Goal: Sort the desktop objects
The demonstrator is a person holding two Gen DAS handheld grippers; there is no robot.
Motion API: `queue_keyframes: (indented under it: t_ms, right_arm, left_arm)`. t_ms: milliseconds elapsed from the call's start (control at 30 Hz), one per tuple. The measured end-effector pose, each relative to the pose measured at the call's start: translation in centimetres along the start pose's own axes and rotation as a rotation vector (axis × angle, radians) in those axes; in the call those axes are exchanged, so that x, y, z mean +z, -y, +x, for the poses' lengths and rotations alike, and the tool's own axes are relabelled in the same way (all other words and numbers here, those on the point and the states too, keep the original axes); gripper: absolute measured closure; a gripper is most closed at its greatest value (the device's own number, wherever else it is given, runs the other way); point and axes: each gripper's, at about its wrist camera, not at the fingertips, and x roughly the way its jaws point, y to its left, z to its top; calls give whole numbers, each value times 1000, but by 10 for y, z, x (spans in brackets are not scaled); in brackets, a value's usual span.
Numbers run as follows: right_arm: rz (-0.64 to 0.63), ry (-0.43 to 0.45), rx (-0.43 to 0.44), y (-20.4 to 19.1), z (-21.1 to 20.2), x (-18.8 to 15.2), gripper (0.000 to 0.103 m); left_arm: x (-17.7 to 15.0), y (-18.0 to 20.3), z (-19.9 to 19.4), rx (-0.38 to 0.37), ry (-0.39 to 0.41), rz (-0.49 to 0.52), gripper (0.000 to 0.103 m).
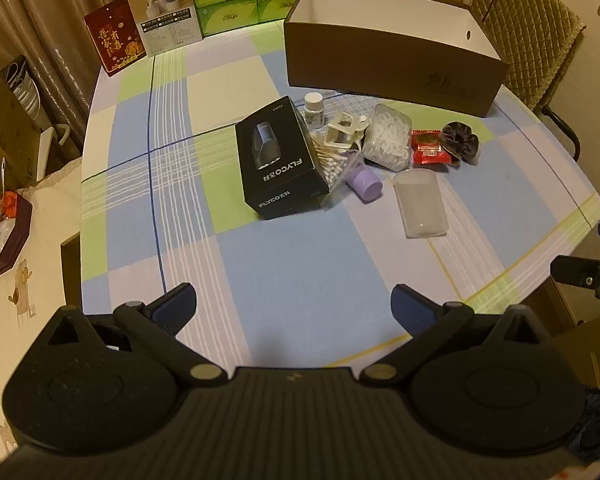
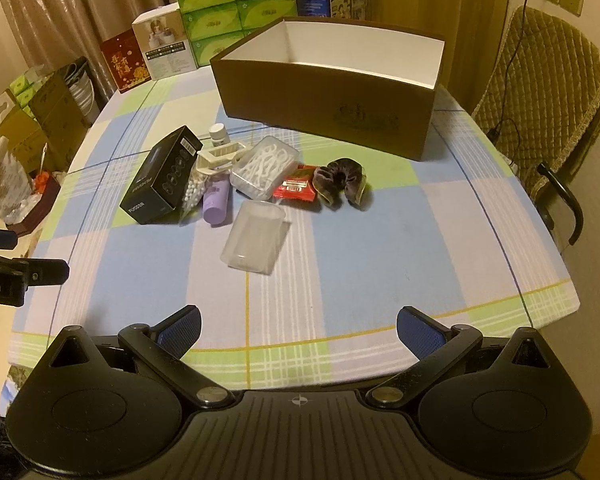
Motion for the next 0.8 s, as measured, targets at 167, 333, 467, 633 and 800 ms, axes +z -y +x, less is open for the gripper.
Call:
queue_keyframes:
  t_ms: [167, 333, 467, 633, 800]
  right_arm:
    - [0, 0, -1, 0, 1, 1, 2]
    - [0, 0, -1, 0, 1, 1, 2]
    - [-1, 0, -1, 0, 1, 1, 2]
    - [0, 0, -2, 1, 2, 1, 2]
    - [-1, -3, 0, 0, 2, 1, 2]
  left_arm:
    - [0, 0, 1, -1, 2, 2, 1]
    - [0, 1, 1, -2, 1, 6, 1]
    - [1, 1, 2, -2, 0, 9, 1]
    - [1, 2, 4, -4, -4, 13, 1]
    - [0, 2, 6, -4, -7, 20, 1]
